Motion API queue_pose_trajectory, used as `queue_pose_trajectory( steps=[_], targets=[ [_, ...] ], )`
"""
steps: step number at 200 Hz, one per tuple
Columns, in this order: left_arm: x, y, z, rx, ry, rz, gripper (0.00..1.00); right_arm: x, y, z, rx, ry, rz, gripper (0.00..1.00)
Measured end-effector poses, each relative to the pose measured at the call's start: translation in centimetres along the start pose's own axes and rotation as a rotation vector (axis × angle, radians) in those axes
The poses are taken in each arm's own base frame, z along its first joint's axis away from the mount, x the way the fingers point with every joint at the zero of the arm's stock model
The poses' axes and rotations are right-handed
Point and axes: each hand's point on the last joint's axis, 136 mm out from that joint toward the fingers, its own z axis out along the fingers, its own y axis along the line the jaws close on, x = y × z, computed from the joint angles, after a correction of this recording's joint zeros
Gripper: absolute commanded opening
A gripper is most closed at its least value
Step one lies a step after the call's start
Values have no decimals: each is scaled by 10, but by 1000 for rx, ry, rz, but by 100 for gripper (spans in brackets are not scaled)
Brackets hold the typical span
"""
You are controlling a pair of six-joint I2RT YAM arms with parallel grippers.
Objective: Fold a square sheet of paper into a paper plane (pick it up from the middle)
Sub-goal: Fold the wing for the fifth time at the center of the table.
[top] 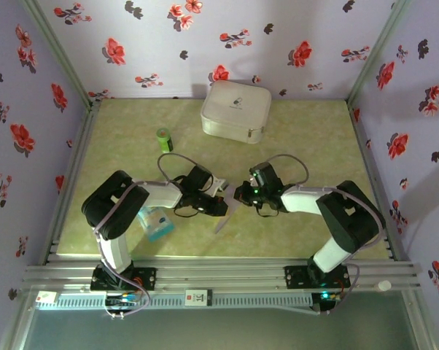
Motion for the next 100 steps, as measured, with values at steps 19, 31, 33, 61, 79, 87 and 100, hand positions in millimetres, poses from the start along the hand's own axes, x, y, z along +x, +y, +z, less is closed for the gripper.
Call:
queue_pose_trajectory(
  steps=[19, 31, 33, 61, 79, 87, 100],
  targets=[
    [3, 0, -3, -11, 12, -12, 0, 3, -13, 3, 54, 5, 17, 0],
    [5, 1, -5, -26, 17, -18, 0, 2, -14, 4, 63, 1, 15, 0],
    [6, 1, -5, -29, 20, -20, 0, 2, -14, 4, 64, 0, 15, 0],
    [13, 2, -11, -57, 43, -53, 0, 2, -14, 4, 65, 0, 15, 0],
    [15, -1, -18, -67, 46, -83, 1, 2, -14, 4, 64, 0, 14, 0],
    [14, -4, -22, -67, 38, -94, 1, 2, -14, 4, 64, 0, 14, 0],
    [7, -13, -29, -56, 10, -106, 0, 2, -14, 4, 64, 0, 14, 0]
  ],
)
